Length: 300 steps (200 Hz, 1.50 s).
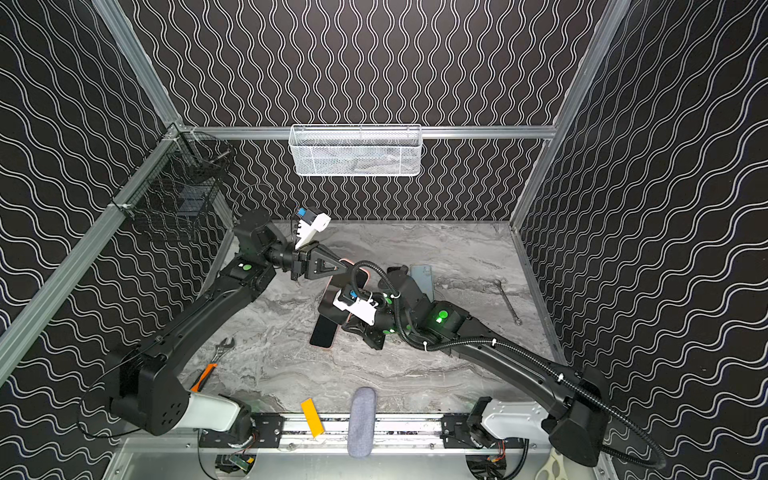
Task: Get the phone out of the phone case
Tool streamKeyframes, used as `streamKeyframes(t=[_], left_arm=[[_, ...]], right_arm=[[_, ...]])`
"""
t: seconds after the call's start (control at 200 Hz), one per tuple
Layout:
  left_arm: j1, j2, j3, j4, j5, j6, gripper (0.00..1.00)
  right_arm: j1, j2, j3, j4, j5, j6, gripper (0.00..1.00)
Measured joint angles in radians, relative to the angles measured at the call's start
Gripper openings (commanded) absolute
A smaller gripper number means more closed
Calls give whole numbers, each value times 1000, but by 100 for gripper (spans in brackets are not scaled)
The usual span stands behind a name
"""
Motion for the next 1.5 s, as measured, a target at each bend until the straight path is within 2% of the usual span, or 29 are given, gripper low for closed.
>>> streamKeyframes(t=[0.315,0.481,0.631,0.741,0.941,1.026,1.121,1.246,1.422,1.437,1.447,1.502], left_arm=[[-1,3,0,-4,-48,6,0],[-2,7,4,-4,-72,0,0],[15,21,18,-6,-115,-51,0],[60,17,19,-5,-201,-121,0],[103,-67,-51,-10,-432,-243,0],[104,-114,-107,26,-520,-319,0],[104,-150,-225,140,-625,-457,0],[102,-152,-377,283,-745,-644,0],[95,-103,-513,558,-850,-856,0],[95,-97,-519,576,-856,-869,0],[95,-92,-523,591,-861,-881,0],[91,-73,-537,647,-882,-924,0]], right_arm=[[10,-25,-51,54,116,-58,2],[9,-65,-109,112,161,-61,5],[-19,-113,-155,154,161,-43,11],[-100,-168,-207,180,108,-9,15],[-316,-261,-306,244,-78,128,32],[-380,-274,-331,291,-161,209,50],[-441,-267,-370,387,-271,326,64],[-483,-237,-411,540,-382,506,70],[-493,-170,-452,771,-487,746,77],[-493,-164,-452,784,-493,756,91],[-493,-160,-451,793,-497,764,97],[-493,-137,-449,825,-517,811,98]])
